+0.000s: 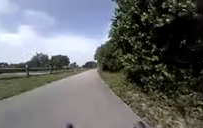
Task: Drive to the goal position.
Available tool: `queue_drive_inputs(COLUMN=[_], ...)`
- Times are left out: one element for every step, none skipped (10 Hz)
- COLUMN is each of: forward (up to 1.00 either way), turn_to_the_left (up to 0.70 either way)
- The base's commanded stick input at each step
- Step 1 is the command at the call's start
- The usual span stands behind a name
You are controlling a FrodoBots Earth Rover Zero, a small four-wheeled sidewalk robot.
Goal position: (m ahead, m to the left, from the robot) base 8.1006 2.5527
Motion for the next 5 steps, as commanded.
queue_drive_inputs(forward=[0.70, 0.70, 0.70, 0.70, 0.70], turn_to_the_left=[0.14, 0.14, 0.14, 0.14, 0.14])
